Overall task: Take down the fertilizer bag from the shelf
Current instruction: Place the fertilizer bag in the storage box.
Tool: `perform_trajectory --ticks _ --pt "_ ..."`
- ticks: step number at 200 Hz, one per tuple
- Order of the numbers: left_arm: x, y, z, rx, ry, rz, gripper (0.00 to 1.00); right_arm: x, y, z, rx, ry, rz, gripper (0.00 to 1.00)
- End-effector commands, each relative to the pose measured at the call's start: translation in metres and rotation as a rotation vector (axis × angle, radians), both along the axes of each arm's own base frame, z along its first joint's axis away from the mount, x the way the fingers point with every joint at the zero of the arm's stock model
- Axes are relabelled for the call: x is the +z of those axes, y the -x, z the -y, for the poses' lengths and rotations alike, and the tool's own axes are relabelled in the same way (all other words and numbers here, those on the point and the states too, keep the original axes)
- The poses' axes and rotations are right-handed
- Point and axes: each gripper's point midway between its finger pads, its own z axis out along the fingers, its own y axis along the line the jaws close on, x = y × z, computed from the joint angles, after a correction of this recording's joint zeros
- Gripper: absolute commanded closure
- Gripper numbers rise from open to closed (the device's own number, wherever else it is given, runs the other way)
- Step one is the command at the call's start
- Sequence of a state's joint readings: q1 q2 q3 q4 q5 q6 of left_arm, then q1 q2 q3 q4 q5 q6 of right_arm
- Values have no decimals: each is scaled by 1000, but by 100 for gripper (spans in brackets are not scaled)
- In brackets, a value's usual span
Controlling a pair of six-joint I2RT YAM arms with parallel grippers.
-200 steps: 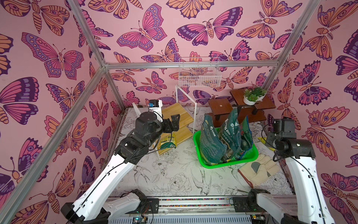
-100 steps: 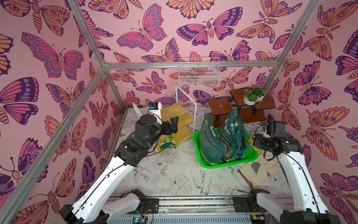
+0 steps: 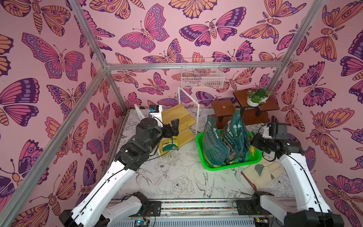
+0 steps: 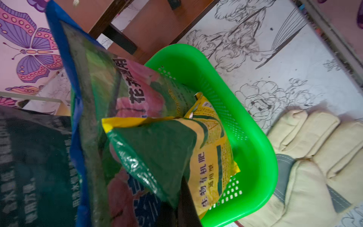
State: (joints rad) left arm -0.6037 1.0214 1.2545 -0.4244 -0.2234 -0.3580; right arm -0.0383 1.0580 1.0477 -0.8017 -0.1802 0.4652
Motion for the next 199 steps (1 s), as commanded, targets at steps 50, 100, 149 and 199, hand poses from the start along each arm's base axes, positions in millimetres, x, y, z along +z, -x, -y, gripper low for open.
perform_trajectory --ticks 50,100,149,199 --pt "6 3 -4 11 1 34 0 -37 6 22 -52 117 -75 100" --pt "9 3 -4 15 8 43 0 -66 13 45 -86 250 -193 100" --pt "9 1 -2 10 9 40 0 -100 16 54 -93 299 -286 100" --pt "12 2 -5 21 11 49 0 -116 11 48 -61 281 -313 100"
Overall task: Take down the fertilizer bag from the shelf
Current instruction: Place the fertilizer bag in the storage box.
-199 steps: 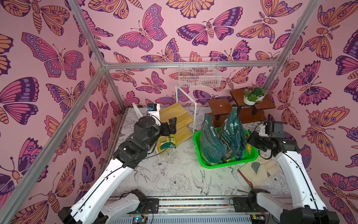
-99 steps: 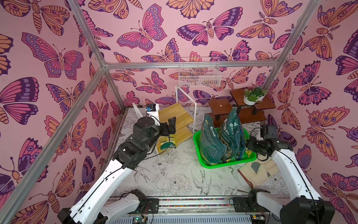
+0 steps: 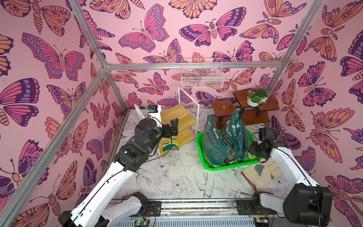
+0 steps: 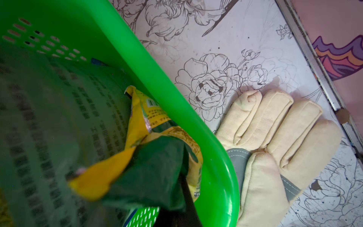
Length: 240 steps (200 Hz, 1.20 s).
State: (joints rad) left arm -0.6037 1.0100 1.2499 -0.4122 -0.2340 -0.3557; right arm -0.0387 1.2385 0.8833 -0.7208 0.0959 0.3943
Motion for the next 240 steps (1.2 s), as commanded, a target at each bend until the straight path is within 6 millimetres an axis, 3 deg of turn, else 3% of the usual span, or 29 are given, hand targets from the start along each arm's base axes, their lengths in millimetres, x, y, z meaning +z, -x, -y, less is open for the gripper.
perform_trajectory --ticks 1,24,61,114,146,163,188,219,240 --pt "7 1 -2 12 3 29 0 -14 4 1 17 14 -45 100" --pt "5 0 -2 15 -7 28 0 7 2 1 27 17 10 100" --pt "4 -3 -2 21 -17 26 0 71 -3 -6 68 3 189 66" --pt "6 -3 -3 25 -19 32 0 146 -3 -11 113 25 336 61" --pt "8 -3 -7 40 -28 42 0 195 -1 -29 185 47 438 58" --pt "6 -4 -8 46 -33 38 0 223 1 -57 291 81 492 57" --pt "3 -7 -6 45 -27 25 0 256 3 -117 497 106 582 55" --pt "5 -5 -10 52 0 24 0 285 13 -192 732 63 676 53" --pt "10 -2 -19 81 16 39 0 295 27 -240 897 84 723 53"
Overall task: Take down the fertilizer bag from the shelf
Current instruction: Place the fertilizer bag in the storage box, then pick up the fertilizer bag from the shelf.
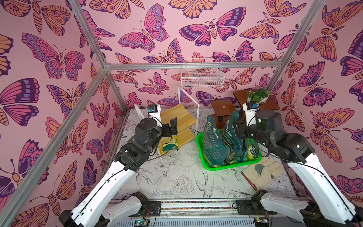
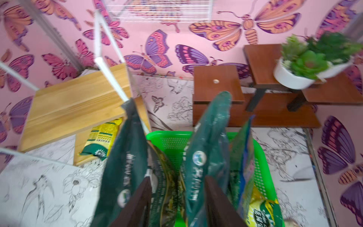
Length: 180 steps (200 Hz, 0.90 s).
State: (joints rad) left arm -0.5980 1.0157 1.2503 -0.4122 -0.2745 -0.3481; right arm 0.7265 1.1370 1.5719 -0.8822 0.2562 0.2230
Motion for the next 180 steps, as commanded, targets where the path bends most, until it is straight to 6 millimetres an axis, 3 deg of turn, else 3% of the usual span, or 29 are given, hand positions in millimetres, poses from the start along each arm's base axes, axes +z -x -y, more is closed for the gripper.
perform_trajectory --ticks 1,32,60,101,140,164,169,180 --pt "11 3 -12 40 34 36 0 16 9 -40 121 73 97 53" --pt "16 7 -27 77 40 57 0 9 31 -101 322 127 136 54" --pt "14 7 -41 106 67 51 0 -22 46 -145 488 200 105 55" --pt "1 3 -60 138 124 5 0 -72 55 -185 622 241 47 58" --pt "4 6 -75 177 124 19 0 -127 57 -225 680 146 -41 61" --pt "7 10 -78 184 125 33 0 -138 60 -244 677 66 -113 61" --pt "8 11 -79 185 125 35 0 -153 57 -250 665 72 -142 61" --pt "10 13 -80 185 124 43 0 -166 58 -257 668 56 -181 61"
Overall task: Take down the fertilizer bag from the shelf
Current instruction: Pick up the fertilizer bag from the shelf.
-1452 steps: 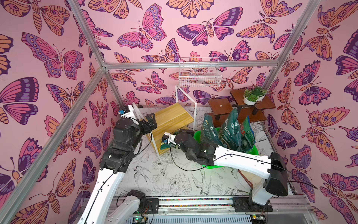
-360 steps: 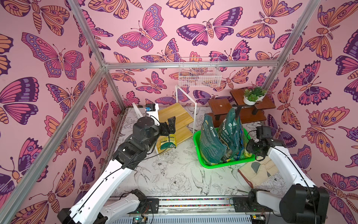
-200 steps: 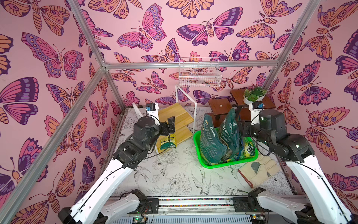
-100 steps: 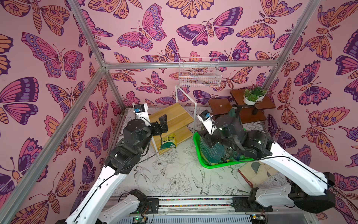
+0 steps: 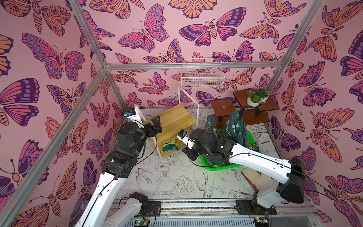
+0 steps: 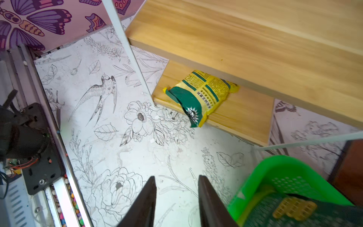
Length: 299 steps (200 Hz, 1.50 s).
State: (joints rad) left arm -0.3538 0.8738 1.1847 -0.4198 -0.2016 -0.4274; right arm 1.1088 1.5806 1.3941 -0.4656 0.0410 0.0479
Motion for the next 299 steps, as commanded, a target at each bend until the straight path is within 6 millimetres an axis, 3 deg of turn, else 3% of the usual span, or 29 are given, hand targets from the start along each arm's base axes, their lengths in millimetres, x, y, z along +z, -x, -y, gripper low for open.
perform_trajectory --ticks 1,37,72,105,182,259,274,299 --pt "0 5 -2 -4 1 9 0 -4 5 -28 -3 -113 -92 61" --pt "4 11 -6 2 1 29 0 -50 5 -42 -17 -59 -184 62" --pt "1 16 -7 0 0 31 0 -93 -16 -31 -35 81 -22 65" --pt "1 20 -11 10 -11 32 0 -114 -33 -27 -36 168 117 66" --pt "-1 22 -12 15 -19 21 0 -139 -59 -52 -40 211 223 59" --pt "-4 21 -12 16 -29 16 0 -134 -78 -66 -73 191 313 59" --pt "-4 21 -13 17 -30 16 0 -134 -79 -68 -67 194 317 63" --pt "-7 20 -12 18 -30 9 0 -135 -78 -68 -64 201 319 77"
